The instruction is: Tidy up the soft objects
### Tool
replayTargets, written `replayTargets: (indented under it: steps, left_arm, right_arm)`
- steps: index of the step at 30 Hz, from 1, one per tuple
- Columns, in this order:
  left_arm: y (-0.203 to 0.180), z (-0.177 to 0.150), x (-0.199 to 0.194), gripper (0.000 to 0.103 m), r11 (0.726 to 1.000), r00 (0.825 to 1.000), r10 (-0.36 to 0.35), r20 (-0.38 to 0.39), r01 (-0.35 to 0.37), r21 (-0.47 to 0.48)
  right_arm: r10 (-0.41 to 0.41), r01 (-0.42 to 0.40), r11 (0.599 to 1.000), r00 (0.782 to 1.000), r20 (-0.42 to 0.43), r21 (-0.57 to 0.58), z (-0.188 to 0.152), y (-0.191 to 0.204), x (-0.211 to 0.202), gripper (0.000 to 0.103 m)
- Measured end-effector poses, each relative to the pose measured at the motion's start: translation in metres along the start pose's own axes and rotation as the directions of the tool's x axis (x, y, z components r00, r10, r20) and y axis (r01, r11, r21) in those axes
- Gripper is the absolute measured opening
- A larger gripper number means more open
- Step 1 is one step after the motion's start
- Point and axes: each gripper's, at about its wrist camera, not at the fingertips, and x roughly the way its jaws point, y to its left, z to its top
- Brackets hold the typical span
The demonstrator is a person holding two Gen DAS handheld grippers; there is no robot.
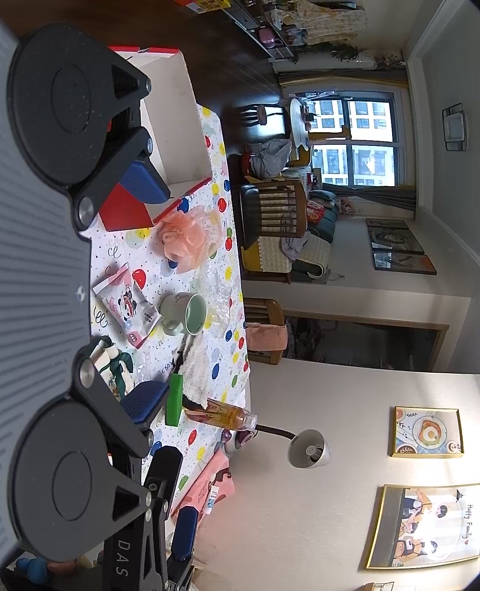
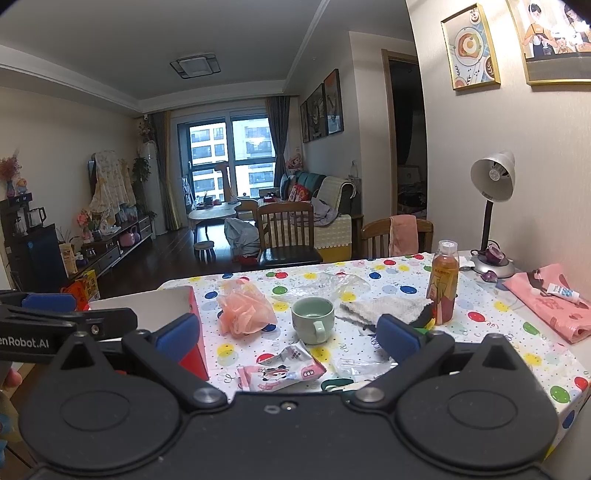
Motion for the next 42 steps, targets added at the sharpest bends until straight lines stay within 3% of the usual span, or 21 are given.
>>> replayTargets:
  steps: [42]
  left_arm:
    - [-0.001, -0.001, -0.004, 0.103, 1.000, 1.000, 0.004, -0.001, -0.004, -0.004]
  right_arm:
    - [0.009, -0.008, 1.000, 1.000, 0.013, -0.009, 0.007, 0.001, -0.008, 0.100]
